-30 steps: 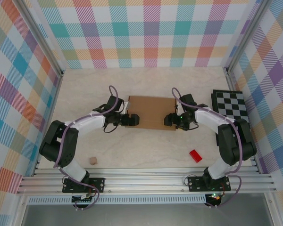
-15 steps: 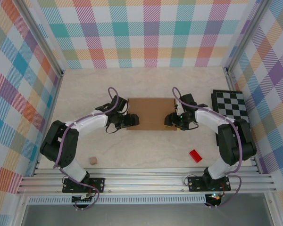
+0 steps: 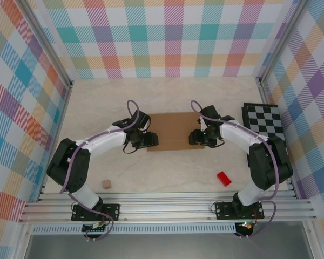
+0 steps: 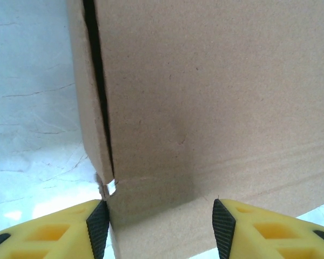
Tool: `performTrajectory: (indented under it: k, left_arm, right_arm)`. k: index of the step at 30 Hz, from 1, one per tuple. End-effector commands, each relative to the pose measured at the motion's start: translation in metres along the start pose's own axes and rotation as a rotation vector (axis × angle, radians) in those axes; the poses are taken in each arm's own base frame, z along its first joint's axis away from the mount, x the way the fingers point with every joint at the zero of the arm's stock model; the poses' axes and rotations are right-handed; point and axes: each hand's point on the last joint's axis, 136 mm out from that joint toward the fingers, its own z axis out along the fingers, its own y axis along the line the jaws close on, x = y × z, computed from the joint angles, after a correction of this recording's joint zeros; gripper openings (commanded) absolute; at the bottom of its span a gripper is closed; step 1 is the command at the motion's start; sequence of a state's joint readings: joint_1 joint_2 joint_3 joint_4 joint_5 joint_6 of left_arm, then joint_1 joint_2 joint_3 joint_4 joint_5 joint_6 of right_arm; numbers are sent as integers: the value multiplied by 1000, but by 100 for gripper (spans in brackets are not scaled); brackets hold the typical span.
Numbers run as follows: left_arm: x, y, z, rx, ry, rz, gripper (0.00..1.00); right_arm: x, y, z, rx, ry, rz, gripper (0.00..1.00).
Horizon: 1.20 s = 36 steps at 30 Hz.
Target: Fold the paper box
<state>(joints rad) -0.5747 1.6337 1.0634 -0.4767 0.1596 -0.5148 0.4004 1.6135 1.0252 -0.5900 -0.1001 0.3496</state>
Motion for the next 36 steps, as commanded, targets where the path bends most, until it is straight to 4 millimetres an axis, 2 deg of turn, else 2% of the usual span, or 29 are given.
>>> performTrajectory:
  k: [1, 4, 10, 14, 16, 18, 24, 30, 36]
  left_arm:
    - [-9, -2, -8, -60, -27, 68, 58]
    - [-10, 3, -6, -88, -39, 91, 59]
    - [-8, -6, -1, -21, -40, 66, 58]
    - [-8, 3, -12, -99, -20, 108, 67]
    - [-2, 6, -16, -103, -5, 112, 74]
    - [4, 4, -18, -76, 5, 103, 76]
    - [18, -5, -13, 16, 14, 53, 75]
    - [15, -12, -11, 43, 5, 29, 75]
    - [15, -14, -4, 59, 11, 5, 68]
  right_arm:
    - [3, -10, 1, 82, 27, -50, 63]
    - [2, -12, 1, 96, 22, -60, 63]
    - [2, -11, 1, 92, 17, -63, 63]
    - [2, -11, -1, 97, 20, -69, 62]
    - [3, -13, -2, 103, 21, -71, 62]
    - [4, -13, -3, 101, 21, -72, 62]
    - [3, -11, -7, 100, 13, -70, 63]
    - [1, -15, -10, 128, 13, -78, 67]
    - [1, -12, -7, 105, 15, -76, 66]
